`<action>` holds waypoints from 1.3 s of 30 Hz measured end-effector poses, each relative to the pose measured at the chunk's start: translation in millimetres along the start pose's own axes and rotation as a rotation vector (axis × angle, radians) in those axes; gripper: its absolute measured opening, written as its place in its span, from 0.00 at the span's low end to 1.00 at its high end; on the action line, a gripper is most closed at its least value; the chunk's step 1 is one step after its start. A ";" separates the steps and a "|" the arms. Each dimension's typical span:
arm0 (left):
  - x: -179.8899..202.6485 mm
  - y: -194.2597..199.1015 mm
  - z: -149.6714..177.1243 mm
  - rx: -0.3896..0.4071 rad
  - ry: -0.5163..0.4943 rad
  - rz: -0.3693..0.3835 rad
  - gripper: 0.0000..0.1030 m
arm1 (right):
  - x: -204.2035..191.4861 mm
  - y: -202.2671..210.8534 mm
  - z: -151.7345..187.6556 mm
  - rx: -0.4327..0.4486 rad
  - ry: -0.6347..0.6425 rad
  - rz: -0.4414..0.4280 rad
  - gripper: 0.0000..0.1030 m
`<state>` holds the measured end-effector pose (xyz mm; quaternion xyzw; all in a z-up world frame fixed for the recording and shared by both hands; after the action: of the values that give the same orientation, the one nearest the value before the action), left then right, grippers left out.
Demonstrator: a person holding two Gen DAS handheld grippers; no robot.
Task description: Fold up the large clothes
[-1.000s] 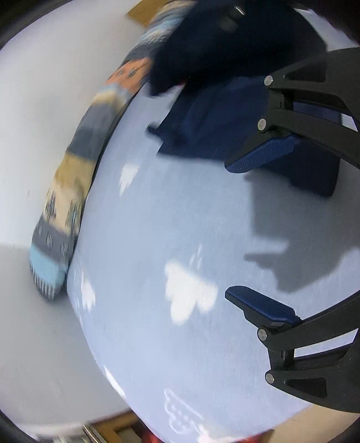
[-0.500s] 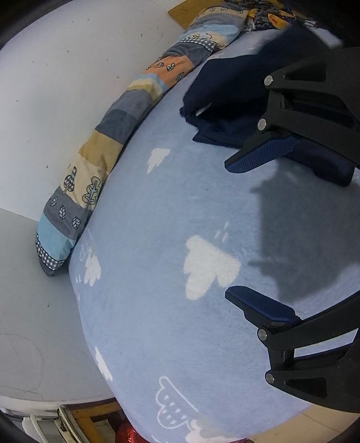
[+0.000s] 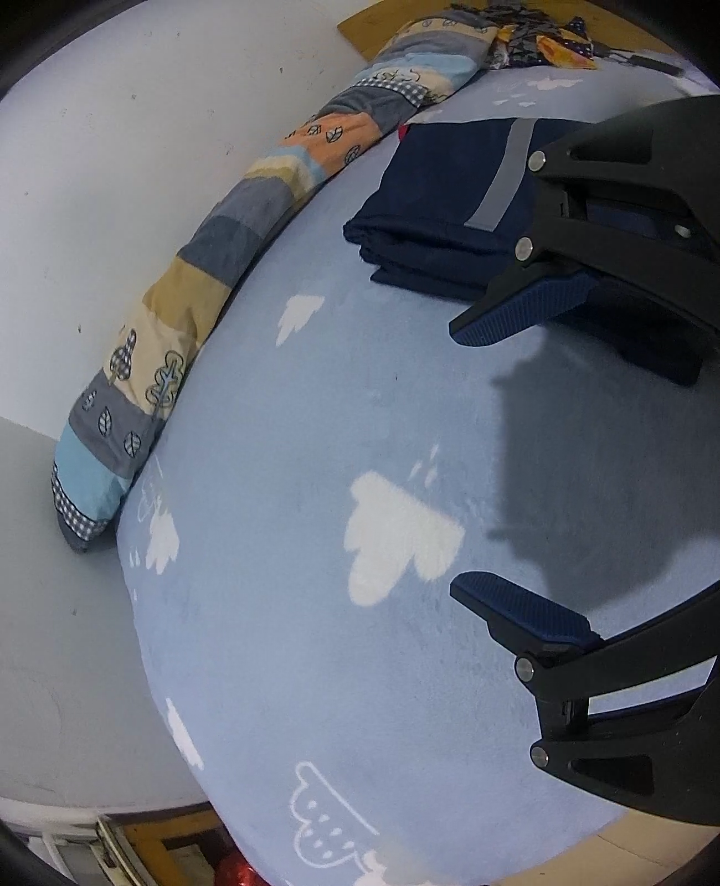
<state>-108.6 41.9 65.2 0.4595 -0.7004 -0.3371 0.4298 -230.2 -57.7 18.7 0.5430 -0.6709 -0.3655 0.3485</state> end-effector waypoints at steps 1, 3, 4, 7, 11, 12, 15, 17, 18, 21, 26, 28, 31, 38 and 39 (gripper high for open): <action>3.0 1.7 0.5 0.006 -0.015 0.004 0.82 | -5.4 3.9 5.5 -0.006 0.027 -0.027 0.46; 7.1 3.6 1.7 0.008 -0.041 0.019 0.82 | -8.7 17.2 16.7 -0.013 0.052 -0.130 0.46; 9.5 4.6 2.7 0.008 -0.057 0.025 0.82 | -5.3 25.8 21.6 -0.010 0.048 -0.173 0.41; 23.6 7.4 9.1 -0.007 -0.113 0.084 0.82 | 27.7 67.1 36.2 0.065 -0.041 -0.305 0.30; 65.3 19.2 26.7 0.012 -0.284 0.150 0.82 | 114.7 110.4 49.8 0.215 -0.278 -0.232 0.26; 77.1 21.9 32.6 0.016 -0.335 0.165 0.82 | 129.1 112.8 52.7 0.230 -0.312 -0.213 0.21; 108.3 19.3 53.0 -0.018 -0.471 0.215 0.82 | 170.7 106.6 65.0 0.193 -0.396 -0.168 0.07; 123.8 10.7 66.8 -0.066 -0.535 0.238 0.82 | 181.5 100.1 73.0 0.186 -0.428 -0.185 0.07; 130.1 5.5 74.0 -0.089 -0.562 0.240 0.82 | 183.0 95.6 75.0 0.181 -0.434 -0.205 0.07; 135.6 -19.5 88.5 -0.151 -0.621 0.147 0.82 | 174.3 67.2 80.3 0.113 -0.406 -0.206 0.06; 116.0 -58.4 93.3 -0.240 -0.609 -0.004 0.84 | 174.7 6.6 106.4 -0.001 -0.399 -0.257 0.01; 116.8 -52.0 89.6 -0.229 -0.601 0.005 0.83 | 181.5 10.3 103.1 -0.017 -0.442 -0.302 0.00; 121.5 -33.3 80.9 -0.169 -0.582 0.077 0.83 | 183.3 31.6 87.3 -0.018 -0.438 -0.324 0.07; 117.0 -29.0 54.6 -0.125 -0.390 0.125 0.83 | 203.0 71.4 -15.0 0.081 -0.382 -0.282 0.09; 115.0 -30.8 54.4 -0.129 -0.379 0.119 0.83 | 203.3 68.9 -31.3 0.079 -0.379 -0.280 0.10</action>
<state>-171.3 -72.1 50.2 0.3170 -0.7717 -0.4355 0.3381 -269.8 -251.3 108.3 0.5657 -0.6561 -0.4793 0.1408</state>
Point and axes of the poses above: each gripper's, at about its wrist camera, not at the fingertips, and y roughly against the way its jaws point, x to its right, z to its underside, the point moved 5 cm from there along -y, roughly the way its jaws point, and after that the axes turned 13 degrees about -x, right-handed, at the moved point
